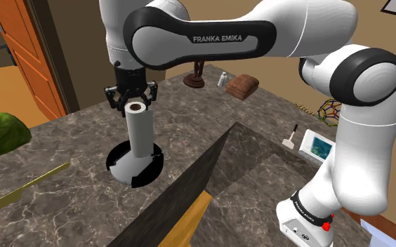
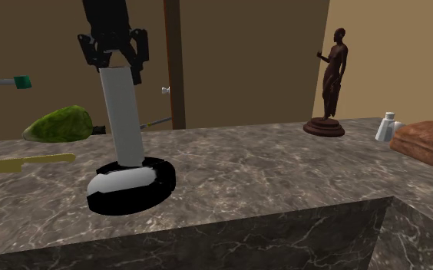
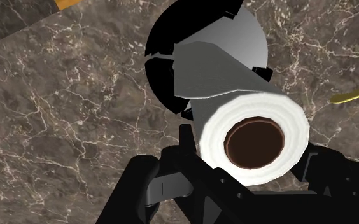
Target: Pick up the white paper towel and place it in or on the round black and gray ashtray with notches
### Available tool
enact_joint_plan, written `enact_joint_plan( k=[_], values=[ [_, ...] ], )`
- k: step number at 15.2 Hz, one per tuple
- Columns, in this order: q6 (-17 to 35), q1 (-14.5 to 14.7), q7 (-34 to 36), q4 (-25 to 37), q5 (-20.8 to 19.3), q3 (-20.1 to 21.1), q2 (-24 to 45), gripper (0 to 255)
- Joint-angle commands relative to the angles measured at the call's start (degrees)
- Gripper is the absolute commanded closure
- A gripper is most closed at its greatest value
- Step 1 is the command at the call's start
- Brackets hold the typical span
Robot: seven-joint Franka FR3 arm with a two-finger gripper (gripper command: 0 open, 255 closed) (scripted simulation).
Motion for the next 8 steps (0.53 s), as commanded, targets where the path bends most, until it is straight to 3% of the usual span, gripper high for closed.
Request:
enact_joint_plan(
  k=[1,8],
  values=[
    [1.63,-0.25,0.17,-1.72,-0.03,-0.05,-0.09,255],
    [3.41,-0.42,0.41,-3.42,-0.16,-0.12,0.03,255]
  ],
)
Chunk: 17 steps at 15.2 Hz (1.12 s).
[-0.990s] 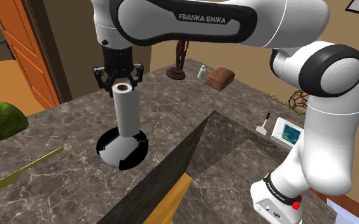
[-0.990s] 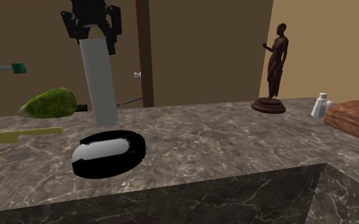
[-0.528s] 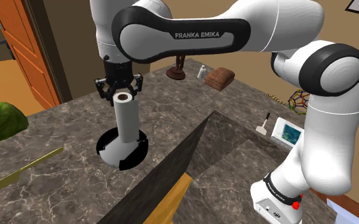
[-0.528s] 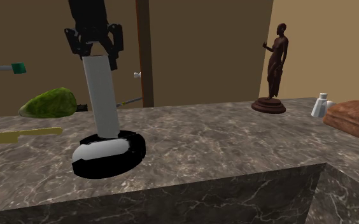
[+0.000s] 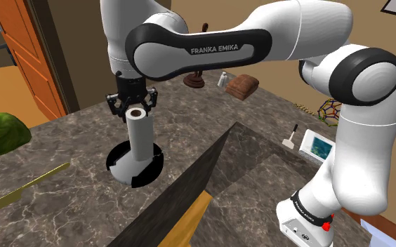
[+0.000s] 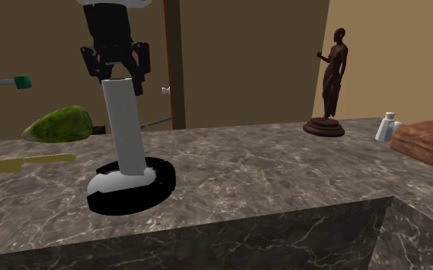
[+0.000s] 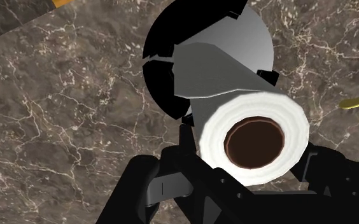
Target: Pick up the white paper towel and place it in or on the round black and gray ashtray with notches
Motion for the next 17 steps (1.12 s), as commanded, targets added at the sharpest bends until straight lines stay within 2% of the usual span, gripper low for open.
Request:
enact_joint_plan(
  k=[1,3,4,9,13,17],
  values=[
    [0.04,0.0,0.01,-0.03,0.0,0.0,0.0,255],
    [0.04,0.0,0.01,-0.03,0.0,0.0,0.0,255],
    [0.04,0.0,0.01,-0.03,0.0,0.0,0.0,0],
    [0.04,0.0,0.01,-0.03,0.0,0.0,0.0,0],
    [-7.28,1.21,-0.56,7.53,0.2,0.28,0.14,0],
    [-7.28,1.21,-0.56,7.53,0.19,0.28,0.14,0]
  ],
)
